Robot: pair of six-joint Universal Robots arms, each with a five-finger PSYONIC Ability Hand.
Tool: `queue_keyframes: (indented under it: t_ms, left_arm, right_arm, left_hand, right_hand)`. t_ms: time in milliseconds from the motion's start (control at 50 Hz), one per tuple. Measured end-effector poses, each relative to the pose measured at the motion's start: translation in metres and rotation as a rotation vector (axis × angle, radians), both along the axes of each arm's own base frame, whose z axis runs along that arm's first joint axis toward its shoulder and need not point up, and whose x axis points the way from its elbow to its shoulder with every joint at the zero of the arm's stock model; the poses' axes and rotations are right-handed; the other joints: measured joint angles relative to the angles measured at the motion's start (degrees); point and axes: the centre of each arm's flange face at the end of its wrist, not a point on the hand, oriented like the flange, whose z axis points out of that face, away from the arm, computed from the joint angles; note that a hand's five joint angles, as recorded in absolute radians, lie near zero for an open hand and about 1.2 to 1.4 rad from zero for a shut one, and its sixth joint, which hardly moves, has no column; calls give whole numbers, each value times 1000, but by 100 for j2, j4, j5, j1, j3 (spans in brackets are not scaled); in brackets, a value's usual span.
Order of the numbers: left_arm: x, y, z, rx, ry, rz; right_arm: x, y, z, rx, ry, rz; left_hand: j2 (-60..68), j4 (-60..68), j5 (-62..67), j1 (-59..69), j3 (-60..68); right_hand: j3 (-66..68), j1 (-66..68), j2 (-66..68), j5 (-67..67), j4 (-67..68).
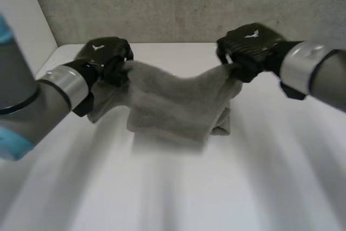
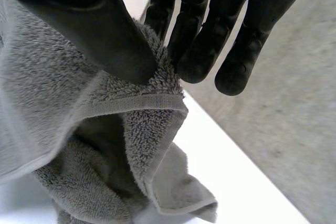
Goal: Fold the towel.
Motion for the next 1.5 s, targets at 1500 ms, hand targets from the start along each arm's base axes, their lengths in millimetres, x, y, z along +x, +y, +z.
queue_keyframes:
  t_ms: [1500]
  left_arm:
    - [101, -113, -43, -128, -37, 287]
  right_arm:
    - [143, 85, -119, 61, -198, 256]
  left_hand:
    - [-1285, -1476, -1193, -1184, -1258]
  right_hand:
    - [-325, -328, -226, -327, -353]
